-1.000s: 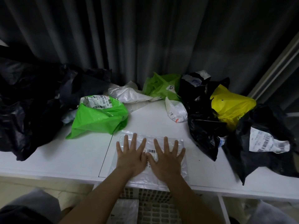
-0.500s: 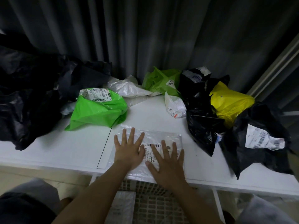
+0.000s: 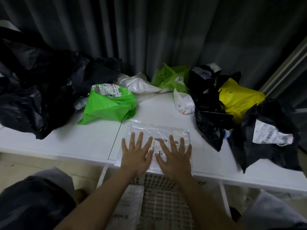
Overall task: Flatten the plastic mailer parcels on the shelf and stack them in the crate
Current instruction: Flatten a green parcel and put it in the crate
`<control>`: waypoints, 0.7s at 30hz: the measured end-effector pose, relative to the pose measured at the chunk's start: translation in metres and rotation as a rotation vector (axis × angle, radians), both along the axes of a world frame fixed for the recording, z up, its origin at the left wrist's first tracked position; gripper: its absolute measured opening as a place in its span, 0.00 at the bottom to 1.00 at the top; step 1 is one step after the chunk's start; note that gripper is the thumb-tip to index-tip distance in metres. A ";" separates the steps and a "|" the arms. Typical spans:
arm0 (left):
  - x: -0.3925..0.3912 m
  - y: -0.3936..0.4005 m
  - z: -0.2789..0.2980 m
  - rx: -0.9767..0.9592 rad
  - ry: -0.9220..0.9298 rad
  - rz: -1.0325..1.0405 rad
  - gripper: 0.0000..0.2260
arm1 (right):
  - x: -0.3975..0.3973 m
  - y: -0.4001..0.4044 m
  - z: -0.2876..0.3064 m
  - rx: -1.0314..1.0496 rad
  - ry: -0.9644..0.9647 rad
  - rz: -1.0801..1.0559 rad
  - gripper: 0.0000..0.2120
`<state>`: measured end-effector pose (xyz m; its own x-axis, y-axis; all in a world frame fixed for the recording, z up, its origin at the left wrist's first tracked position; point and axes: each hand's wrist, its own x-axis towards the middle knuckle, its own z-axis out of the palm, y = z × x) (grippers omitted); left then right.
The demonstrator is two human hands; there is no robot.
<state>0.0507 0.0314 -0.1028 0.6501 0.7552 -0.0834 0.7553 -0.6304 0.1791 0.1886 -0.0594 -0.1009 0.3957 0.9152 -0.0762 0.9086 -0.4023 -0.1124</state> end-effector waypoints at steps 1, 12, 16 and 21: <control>-0.001 -0.001 -0.002 0.018 -0.004 0.006 0.34 | 0.001 0.001 0.000 -0.005 0.001 0.002 0.38; 0.001 0.001 -0.004 0.050 0.026 0.012 0.33 | 0.008 0.027 0.015 0.030 0.040 -0.007 0.36; 0.003 0.001 -0.005 0.042 0.040 0.006 0.33 | 0.011 0.041 0.007 -0.026 0.042 -0.027 0.29; 0.002 0.001 -0.004 0.035 0.060 0.003 0.33 | 0.010 0.041 0.001 0.002 0.029 -0.036 0.28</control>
